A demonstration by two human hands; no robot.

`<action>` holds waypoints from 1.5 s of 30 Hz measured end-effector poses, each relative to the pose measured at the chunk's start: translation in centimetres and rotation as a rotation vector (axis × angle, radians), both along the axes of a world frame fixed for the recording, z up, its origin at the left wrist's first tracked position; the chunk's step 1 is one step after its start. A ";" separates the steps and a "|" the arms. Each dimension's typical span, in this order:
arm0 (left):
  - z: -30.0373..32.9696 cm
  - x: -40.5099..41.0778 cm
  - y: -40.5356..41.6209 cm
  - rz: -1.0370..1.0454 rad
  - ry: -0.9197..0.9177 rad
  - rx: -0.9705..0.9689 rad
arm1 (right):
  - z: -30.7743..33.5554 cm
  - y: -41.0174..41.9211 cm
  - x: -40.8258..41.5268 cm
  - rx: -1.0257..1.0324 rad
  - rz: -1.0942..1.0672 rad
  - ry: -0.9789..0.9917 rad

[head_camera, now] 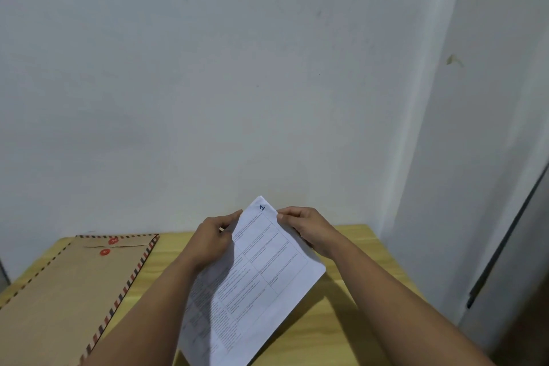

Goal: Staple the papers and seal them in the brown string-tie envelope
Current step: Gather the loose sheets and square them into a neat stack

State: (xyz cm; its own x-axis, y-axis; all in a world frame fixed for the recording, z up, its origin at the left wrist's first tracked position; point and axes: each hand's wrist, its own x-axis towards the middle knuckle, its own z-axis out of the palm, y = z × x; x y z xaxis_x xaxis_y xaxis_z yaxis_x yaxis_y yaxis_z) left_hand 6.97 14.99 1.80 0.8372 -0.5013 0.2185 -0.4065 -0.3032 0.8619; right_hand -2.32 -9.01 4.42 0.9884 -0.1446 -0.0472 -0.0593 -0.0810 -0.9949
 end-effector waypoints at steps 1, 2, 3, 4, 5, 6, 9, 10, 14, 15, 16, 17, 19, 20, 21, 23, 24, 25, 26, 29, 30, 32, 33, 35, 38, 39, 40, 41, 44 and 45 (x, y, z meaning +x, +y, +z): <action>-0.1 0.1 0.0 0.001 0.001 0.008 | -0.1 0.0 0.0 -0.017 0.007 -0.019; -0.3 0.2 0.0 0.006 -0.001 0.018 | -0.2 0.0 0.0 -0.034 0.012 -0.043; -0.3 0.3 -0.1 0.011 -0.003 0.025 | -0.3 0.1 0.0 -0.035 0.018 -0.067; -0.4 0.3 -0.2 0.015 0.000 0.025 | -0.4 0.3 -0.1 -0.014 0.017 -0.088; -0.3 0.2 -0.3 0.017 0.004 0.022 | -0.5 0.5 -0.1 0.016 0.008 -0.107; -0.3 0.1 -0.3 0.017 0.005 0.013 | -0.6 0.7 -0.2 0.022 -0.004 -0.125; -0.1 -0.3 -0.6 0.027 -0.020 0.002 | -1.0 0.9 0.1 -0.049 -0.043 -0.186; -0.1 -0.4 -0.7 0.041 -0.034 -0.001 | -1.2 0.9 0.2 -0.063 -0.059 -0.206; -0.3 -0.2 -1.3 0.082 -0.082 -0.019 | -1.0 1.0 0.2 -0.105 -0.152 -0.268; -0.4 -0.2 -1.5 0.084 -0.093 -0.018 | -0.9 1.0 0.3 -0.120 -0.175 -0.273; -0.4 -0.1 -1.6 0.083 -0.107 -0.015 | -0.8 1.0 0.3 -0.134 -0.187 -0.279; -0.5 0.0 -1.7 0.082 -0.122 -0.005 | -0.7 0.9 0.3 -0.143 -0.193 -0.286; -0.4 0.1 -1.9 0.085 -0.169 0.041 | -0.7 0.6 0.4 -0.143 -0.199 -0.296; -0.3 0.1 -2.0 0.085 -0.191 0.068 | -0.6 0.5 0.4 -0.139 -0.204 -0.297; -0.2 0.0 -2.1 0.080 -0.204 0.084 | -0.6 0.4 0.4 -0.133 -0.205 -0.298; 0.1 -0.4 -2.3 0.045 -0.211 0.092 | -0.6 0.1 0.3 -0.131 -0.215 -0.297; 0.2 -0.4 -2.4 0.026 -0.217 0.105 | -0.6 -0.1 0.3 -0.136 -0.222 -0.291; 0.3 -0.4 -2.6 0.015 -0.226 0.124 | -0.8 -0.3 0.4 -0.147 -0.228 -0.284; 0.1 -0.1 -2.7 0.010 -0.230 0.142 | -1.0 -0.5 0.4 -0.172 -0.233 -0.275; -0.2 0.6 -3.1 0.005 -0.216 0.185 | -1.9 -1.2 0.6 -0.314 -0.242 -0.249; -0.3 0.6 -3.4 0.004 -0.216 0.202 | -2.1 -1.4 0.6 -0.339 -0.244 -0.240; -0.8 0.7 -3.9 -0.006 -0.214 0.229 | -2.7 -1.7 0.5 -0.348 -0.245 -0.223; -1.1 0.8 -4.1 -0.017 -0.213 0.241 | -3.1 -1.8 0.5 -0.344 -0.245 -0.214; -2.1 1.2 -4.6 -0.035 -0.213 0.251 | -4.3 -2.2 0.8 -0.333 -0.249 -0.196; -3.6 1.4 -5.4 -0.049 -0.203 0.274 | -6.4 -2.7 1.3 -0.298 -0.269 -0.162; -4.0 1.4 -5.7 -0.056 -0.198 0.278 | -7.1 -2.8 1.5 -0.270 -0.279 -0.148; -4.3 1.4 -5.9 -0.069 -0.192 0.275 | -7.7 -2.9 1.5 -0.250 -0.285 -0.132; -4.6 1.3 -6.2 -0.090 -0.189 0.266 | -8.3 -3.1 1.6 -0.248 -0.288 -0.118; -5.9 1.0 -7.1 -0.143 -0.190 0.276 | -10.3 -3.8 1.9 -0.289 -0.289 -0.063; -6.8 1.2 -7.5 -0.144 -0.180 0.295 | -10.9 -4.1 2.0 -0.317 -0.300 -0.044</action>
State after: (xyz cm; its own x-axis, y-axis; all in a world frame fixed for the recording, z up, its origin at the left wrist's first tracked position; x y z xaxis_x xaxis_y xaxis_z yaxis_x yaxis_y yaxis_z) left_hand 8.17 7.48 -4.99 0.7147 -0.6746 0.1846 -0.6002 -0.4561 0.6570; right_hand -0.29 -13.09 -6.53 0.9007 -0.4257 0.0871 -0.0848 -0.3688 -0.9256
